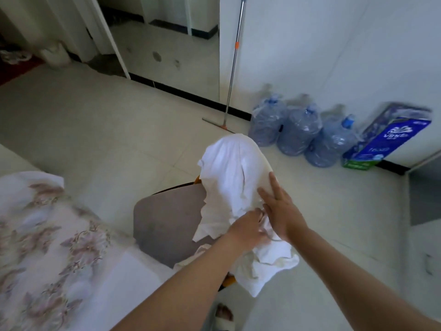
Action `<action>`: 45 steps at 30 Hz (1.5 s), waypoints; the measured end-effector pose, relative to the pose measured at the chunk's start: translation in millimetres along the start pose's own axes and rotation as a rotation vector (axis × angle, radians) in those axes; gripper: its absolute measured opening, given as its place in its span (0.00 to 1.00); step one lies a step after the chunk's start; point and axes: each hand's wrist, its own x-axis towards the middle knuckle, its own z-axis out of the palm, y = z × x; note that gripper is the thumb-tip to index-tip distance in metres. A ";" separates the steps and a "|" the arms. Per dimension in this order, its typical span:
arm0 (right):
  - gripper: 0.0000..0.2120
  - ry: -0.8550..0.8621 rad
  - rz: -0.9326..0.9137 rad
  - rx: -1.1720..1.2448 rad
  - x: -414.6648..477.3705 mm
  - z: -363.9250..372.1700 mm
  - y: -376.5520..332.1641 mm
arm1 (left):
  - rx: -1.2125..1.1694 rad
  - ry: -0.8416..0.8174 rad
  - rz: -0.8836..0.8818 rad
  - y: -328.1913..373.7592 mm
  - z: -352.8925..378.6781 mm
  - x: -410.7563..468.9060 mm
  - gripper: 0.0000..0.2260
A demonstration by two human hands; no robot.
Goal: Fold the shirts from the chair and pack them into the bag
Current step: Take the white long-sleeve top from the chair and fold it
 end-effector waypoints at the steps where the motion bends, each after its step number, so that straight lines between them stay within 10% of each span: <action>1: 0.24 -0.013 -0.013 0.003 -1.1 -1.5 2.2 | 0.007 0.067 -0.004 -0.9 1.0 1.2 0.07; 10: 0.37 0.052 -0.107 -0.088 -16.2 -15.2 0.3 | -0.091 0.228 0.072 -1.8 -48.6 -22.5 0.05; 18: 0.16 0.195 -0.203 0.038 11.2 -53.4 -37.2 | -0.137 0.373 0.088 16.5 -110.0 -44.9 0.07; 32: 0.18 0.285 0.106 0.118 29.1 -78.6 -71.1 | 0.555 0.401 0.034 -16.6 -177.5 -67.7 0.06; 38: 0.17 0.329 -0.184 0.207 44.6 -104.6 -132.7 | -0.119 0.403 0.119 3.1 -170.3 -76.7 0.28; 42: 0.18 0.318 -0.312 0.258 45.0 -80.5 -123.9 | -0.056 0.527 0.064 -8.3 -177.0 -73.3 0.18; 45: 0.38 0.107 -0.184 0.013 49.1 -55.5 -91.1 | 0.017 0.542 0.044 -25.1 -186.9 -83.4 0.22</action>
